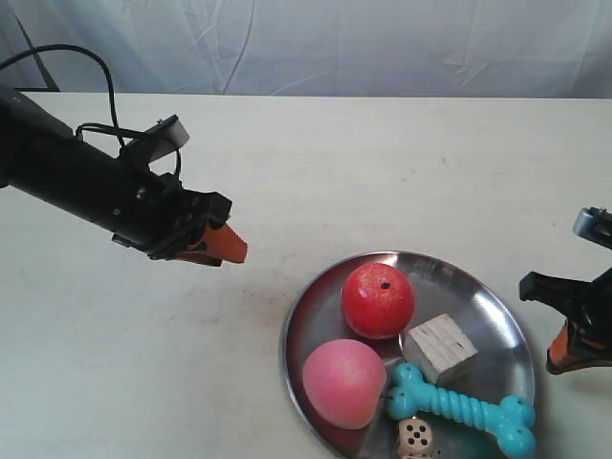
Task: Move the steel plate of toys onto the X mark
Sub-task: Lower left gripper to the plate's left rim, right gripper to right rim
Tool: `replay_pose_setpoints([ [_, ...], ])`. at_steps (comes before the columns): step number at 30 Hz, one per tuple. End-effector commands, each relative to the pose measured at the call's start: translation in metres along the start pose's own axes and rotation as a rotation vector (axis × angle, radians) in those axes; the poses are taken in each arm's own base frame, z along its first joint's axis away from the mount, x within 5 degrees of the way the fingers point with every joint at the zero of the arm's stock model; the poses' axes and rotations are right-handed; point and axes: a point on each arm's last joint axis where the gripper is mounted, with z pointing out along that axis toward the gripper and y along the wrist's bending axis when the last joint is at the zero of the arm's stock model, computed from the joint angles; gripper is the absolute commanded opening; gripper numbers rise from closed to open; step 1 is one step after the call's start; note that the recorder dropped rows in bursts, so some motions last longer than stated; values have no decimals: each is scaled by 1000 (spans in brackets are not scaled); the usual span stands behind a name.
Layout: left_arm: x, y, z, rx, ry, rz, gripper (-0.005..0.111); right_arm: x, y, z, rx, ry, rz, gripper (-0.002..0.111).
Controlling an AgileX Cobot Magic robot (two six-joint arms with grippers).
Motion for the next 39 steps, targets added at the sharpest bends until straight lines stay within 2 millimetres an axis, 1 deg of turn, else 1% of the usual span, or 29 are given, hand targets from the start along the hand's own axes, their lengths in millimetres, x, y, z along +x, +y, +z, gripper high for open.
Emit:
replay_pose_setpoints([
  [1,-2,4,8,2,25,-5,44,5,2,-4,-13,5,-31,-1],
  [3,-1,9,15,2,43,-27,44,7,2,-4,-18,25,-89,-1],
  [4,0,13,19,0,56,-38,44,9,2,-4,-21,44,-120,1],
  [6,2,19,26,-3,78,-57,44,12,3,-5,-30,81,-170,9],
  [8,4,23,32,1,93,-81,44,15,4,-5,-47,109,-202,27],
  [11,6,27,38,12,111,-107,44,14,5,-5,-57,101,-193,64],
  [12,6,28,39,13,113,-104,44,13,5,-5,-55,91,-193,75],
  [13,6,28,39,14,113,-97,44,13,5,-5,-57,91,-191,82],
  [15,5,28,40,22,105,-85,44,13,6,-5,-67,89,-181,89],
  [17,5,27,40,32,103,-82,44,13,8,-5,-89,90,-162,93],
  [19,3,24,39,50,111,-74,44,14,9,-5,-103,96,-161,93],
  [25,-1,6,49,68,131,-6,44,15,9,-5,-107,105,-204,93],
  [29,-3,-6,55,69,134,41,44,11,9,-5,-95,65,-205,93],
  [32,-4,-8,56,68,130,50,44,10,9,-5,-97,52,-200,93],
  [39,-2,-4,56,21,151,100,44,10,11,-4,-127,48,-168,93],
])
